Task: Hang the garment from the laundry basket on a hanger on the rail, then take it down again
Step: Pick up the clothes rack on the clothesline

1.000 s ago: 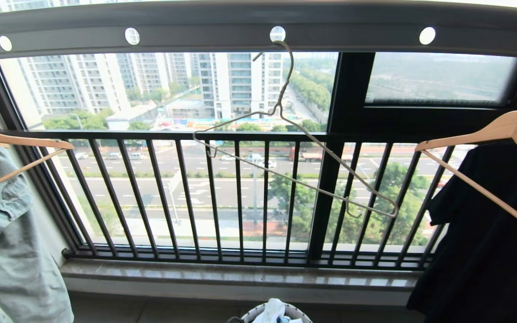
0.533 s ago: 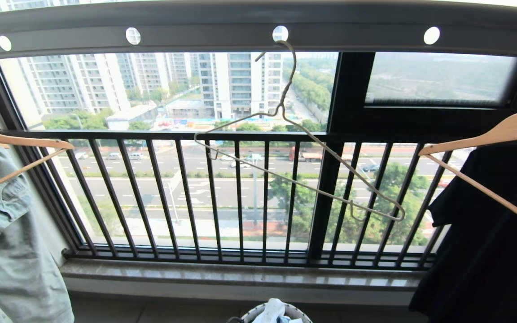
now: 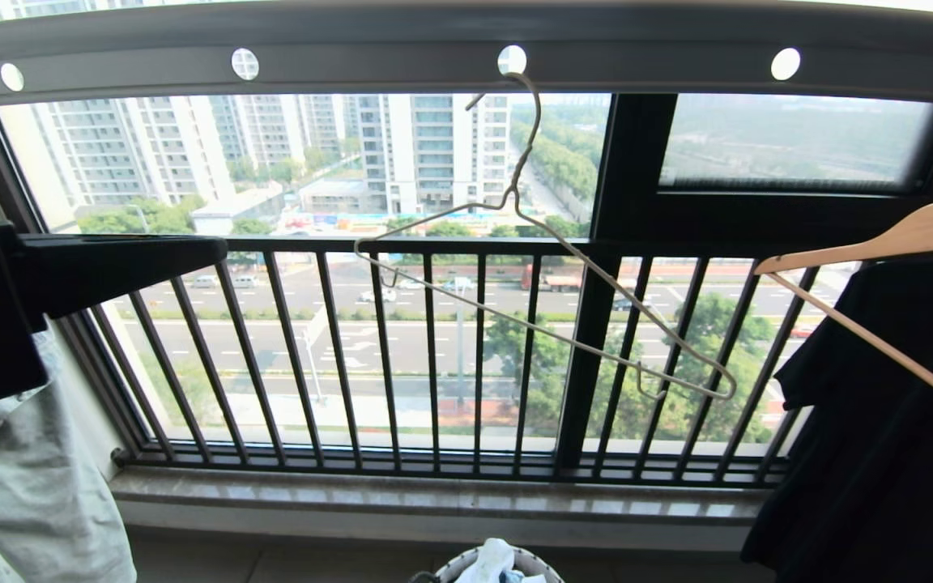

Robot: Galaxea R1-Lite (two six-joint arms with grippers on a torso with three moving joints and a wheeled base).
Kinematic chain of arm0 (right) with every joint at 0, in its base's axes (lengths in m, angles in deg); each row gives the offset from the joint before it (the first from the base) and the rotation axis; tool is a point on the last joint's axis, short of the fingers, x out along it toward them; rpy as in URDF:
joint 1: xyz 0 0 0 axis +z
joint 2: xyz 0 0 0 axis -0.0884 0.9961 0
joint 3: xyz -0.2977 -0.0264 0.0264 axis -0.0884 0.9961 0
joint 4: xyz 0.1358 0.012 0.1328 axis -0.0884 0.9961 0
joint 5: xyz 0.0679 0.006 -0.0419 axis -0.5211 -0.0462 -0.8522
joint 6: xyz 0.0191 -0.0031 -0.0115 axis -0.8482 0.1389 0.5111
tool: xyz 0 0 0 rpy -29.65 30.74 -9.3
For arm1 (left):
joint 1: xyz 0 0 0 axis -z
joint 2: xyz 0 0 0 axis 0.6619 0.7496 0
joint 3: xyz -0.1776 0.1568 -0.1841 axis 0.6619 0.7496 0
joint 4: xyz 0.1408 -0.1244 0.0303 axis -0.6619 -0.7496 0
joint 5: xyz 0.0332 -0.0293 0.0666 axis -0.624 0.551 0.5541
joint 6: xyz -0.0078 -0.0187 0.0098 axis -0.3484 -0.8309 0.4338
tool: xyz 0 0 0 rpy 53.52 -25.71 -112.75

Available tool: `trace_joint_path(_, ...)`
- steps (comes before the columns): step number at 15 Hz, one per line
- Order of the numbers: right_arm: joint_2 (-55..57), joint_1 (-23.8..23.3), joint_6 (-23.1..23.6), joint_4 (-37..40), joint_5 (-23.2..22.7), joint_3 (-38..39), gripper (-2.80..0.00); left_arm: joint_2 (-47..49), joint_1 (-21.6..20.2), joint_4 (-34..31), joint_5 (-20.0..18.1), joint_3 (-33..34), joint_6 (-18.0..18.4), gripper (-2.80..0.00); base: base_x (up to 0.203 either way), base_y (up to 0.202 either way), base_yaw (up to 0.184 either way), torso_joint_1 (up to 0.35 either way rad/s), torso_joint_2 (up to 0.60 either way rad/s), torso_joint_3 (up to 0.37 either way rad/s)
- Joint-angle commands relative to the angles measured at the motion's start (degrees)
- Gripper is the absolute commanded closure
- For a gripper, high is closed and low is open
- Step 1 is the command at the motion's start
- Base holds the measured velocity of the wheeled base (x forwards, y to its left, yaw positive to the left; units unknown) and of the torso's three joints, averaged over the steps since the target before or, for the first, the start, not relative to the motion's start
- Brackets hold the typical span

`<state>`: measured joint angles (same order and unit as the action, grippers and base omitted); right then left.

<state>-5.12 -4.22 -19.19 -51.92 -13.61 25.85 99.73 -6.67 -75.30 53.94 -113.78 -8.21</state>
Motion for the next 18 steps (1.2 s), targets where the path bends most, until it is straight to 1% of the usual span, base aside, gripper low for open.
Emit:
trace_joint_path(1, -0.01, 0.03, 0.02, 0.00, -0.03, 0.01, 0.00, 13.47, 12.51, -0.81, 10.18, -9.38, -0.42, 0.00, 0.000, 0.000, 0.000, 0.000, 0.00, 0.000)
trace_joint_path(2, 0.06, 0.03, -0.01, 0.00, -0.03, 0.01, 0.00, 15.86, 14.91, -1.28, 12.13, -12.92, -0.55, 0.00, 0.000, 0.000, 0.000, 0.000, 0.00, 0.000)
trace_joint_path(3, -0.01, 0.03, 0.08, 0.00, -0.03, 0.01, 0.00, 18.69, 16.34, -1.89, 13.28, -16.12, -0.62, 0.00, 0.000, 0.000, 0.000, 0.000, 0.00, 0.000)
trace_joint_path(7, -0.01, 0.03, -0.01, 0.00, -0.03, 0.01, 0.00, 28.32, 18.75, -4.05, 15.05, -25.67, -0.72, 0.00, 0.000, 0.000, 0.000, 0.000, 0.00, 0.000)
trace_joint_path(8, -0.01, 0.03, 0.00, 0.00, -0.03, 0.01, 0.00, 30.71, 19.75, -4.21, 16.33, -27.89, -0.73, 0.00, 0.000, 0.000, 0.000, 0.000, 0.00, 0.000)
trace_joint_path(11, -0.01, 0.03, -0.01, 0.00, -0.03, 0.01, 0.00, 37.30, 22.93, -4.44, 22.24, -34.69, -0.71, 0.00, 0.000, 0.000, 0.000, 0.000, 0.00, 0.000)
trace_joint_path(12, -0.01, 0.03, -0.01, 0.00, -0.03, 0.01, 0.00, 38.81, 24.33, -4.46, 23.36, -36.20, -0.65, 0.00, 0.000, 0.000, 0.000, 0.000, 0.00, 0.000)
trace_joint_path(13, 0.07, 0.03, -0.01, 0.00, -0.03, 0.01, 0.00, 39.87, 25.09, -4.40, 23.66, -37.16, -0.53, 0.00, 0.000, 0.000, 0.000, 0.000, 0.00, 0.000)
trace_joint_path(16, 0.05, 0.03, 0.03, 0.00, -0.03, 0.01, 0.00, 43.71, 25.59, -4.24, 23.99, -41.02, -0.03, 0.00, 0.000, 0.000, 0.000, 0.000, 0.00, 0.000)
trace_joint_path(18, 0.07, 0.03, 0.03, 0.00, -0.03, 0.01, 0.00, 46.71, 25.61, -4.20, 25.80, -43.53, 0.93, 0.00, 0.000, 0.000, 0.000, 0.000, 0.00, 0.000)
